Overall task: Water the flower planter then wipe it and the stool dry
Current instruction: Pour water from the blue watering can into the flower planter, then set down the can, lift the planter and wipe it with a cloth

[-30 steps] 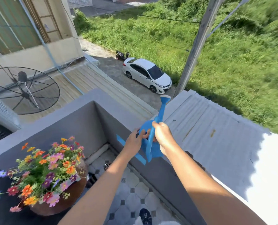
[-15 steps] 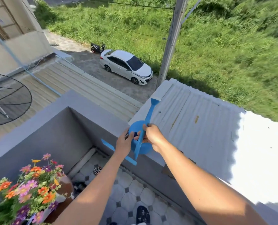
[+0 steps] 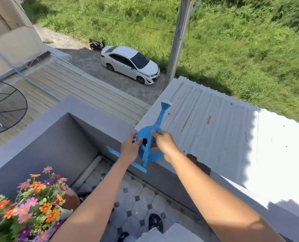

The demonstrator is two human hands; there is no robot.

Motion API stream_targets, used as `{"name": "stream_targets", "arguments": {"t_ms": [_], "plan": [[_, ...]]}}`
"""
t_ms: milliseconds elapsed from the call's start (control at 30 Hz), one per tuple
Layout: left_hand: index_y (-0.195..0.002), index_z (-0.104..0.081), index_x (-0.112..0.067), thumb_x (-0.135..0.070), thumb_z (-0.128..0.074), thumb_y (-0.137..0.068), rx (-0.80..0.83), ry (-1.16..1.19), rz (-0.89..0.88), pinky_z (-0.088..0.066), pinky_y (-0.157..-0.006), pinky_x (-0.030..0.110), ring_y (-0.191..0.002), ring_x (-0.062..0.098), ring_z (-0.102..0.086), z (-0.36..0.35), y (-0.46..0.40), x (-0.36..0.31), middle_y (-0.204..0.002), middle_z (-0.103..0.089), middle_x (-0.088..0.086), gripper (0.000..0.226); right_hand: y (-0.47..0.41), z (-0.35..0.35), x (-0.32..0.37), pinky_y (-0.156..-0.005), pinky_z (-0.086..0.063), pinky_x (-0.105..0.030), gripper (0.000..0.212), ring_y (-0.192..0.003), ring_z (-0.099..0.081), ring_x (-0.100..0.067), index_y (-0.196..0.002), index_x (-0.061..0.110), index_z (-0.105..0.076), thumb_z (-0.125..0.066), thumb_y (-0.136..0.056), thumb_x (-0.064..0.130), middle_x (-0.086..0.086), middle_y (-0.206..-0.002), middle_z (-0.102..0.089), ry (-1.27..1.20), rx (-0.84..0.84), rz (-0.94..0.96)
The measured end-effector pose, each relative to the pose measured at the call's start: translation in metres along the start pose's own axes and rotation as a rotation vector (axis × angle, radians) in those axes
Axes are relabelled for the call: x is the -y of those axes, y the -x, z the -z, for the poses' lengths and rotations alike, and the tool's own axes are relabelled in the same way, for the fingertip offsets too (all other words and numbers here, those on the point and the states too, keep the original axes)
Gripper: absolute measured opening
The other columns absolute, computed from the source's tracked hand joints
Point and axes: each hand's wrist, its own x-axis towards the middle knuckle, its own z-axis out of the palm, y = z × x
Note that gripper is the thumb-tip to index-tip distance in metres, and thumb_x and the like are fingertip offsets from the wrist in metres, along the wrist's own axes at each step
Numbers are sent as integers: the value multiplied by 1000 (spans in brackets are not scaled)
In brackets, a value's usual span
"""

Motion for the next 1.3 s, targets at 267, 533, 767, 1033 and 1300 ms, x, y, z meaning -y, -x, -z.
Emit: {"name": "stream_targets", "arguments": {"t_ms": [267, 533, 767, 1033, 1300], "plan": [[-115, -61, -12, -29, -55, -97, -284, -60, -534, -44, -81, 19, -96, 8, -56, -23, 43, -95, -105, -62, -3, 26, 8, 61, -14, -61, -52, -33, 16, -74, -63, -16, -103, 19, -62, -46, -101, 15, -3, -95, -67, 35, -264, 134], [-122, -57, -10, -32, -57, -96, 198, -220, -304, -50, -82, 32, -99, 23, -62, -137, 50, -54, -108, -65, 7, 34, 15, 143, -93, -84, -56, -45, 15, -91, -67, -25, -97, 17, -67, -56, -93, 8, -2, -97, -69, 157, -521, 44], [-139, -46, -9, -36, -61, -93, 356, -278, 66, -47, -104, 40, -125, 26, -52, -197, 60, -3, -140, -53, 10, 56, 29, 175, -148, -95, -48, -34, 25, -111, -60, -24, -111, 17, -66, -56, -93, 4, -7, -119, -64, 342, -528, -51], [-103, -70, -7, -30, -70, -88, 357, -31, 263, -55, -88, 35, -100, 25, -68, -202, 52, -13, -105, -73, 11, 27, 34, 177, -166, -96, -44, -30, 31, -120, -55, -23, -125, 14, -60, -58, -95, 8, -8, -130, -61, 363, -451, -85], [-88, -64, -6, -17, -53, -91, 337, 130, 112, -49, -73, 31, -88, 22, -64, -123, 83, -24, -88, -67, 5, 16, 35, 138, -157, -96, -54, -44, 45, -115, -57, -20, -132, 19, -51, -68, -91, 25, -1, -127, -54, 149, -238, -120]]}}
